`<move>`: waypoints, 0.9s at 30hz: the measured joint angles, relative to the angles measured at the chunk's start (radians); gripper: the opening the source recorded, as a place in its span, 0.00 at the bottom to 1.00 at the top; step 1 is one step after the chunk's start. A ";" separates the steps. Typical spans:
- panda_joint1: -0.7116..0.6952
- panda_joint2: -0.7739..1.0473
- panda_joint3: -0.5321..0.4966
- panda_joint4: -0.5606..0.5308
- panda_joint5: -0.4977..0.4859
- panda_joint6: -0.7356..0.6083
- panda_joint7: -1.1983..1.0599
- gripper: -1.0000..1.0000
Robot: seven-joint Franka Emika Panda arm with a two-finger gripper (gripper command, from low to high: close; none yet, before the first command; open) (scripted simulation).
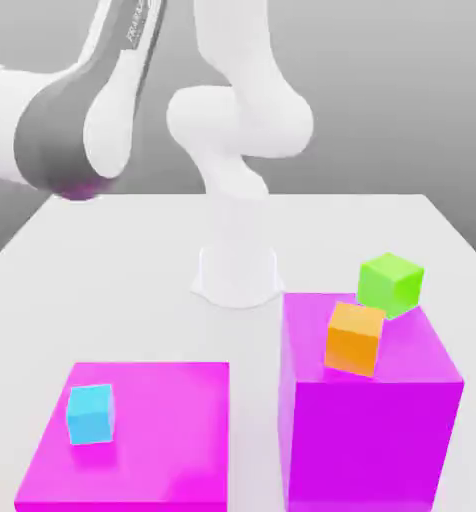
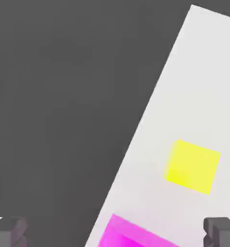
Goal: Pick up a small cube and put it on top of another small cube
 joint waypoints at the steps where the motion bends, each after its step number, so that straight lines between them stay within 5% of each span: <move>1: -0.010 0.037 -0.007 0.005 0.015 0.008 0.015 0.50; 8: -0.071 0.292 0.002 0.051 0.100 0.129 0.046 0.50; 9: -0.075 0.313 0.006 0.056 0.105 0.144 0.043 0.00; 20: -0.055 0.188 -0.014 0.028 0.077 0.049 0.059 0.00; 27: 0.089 -0.068 0.130 -0.007 -0.010 -0.163 -0.124 0.00</move>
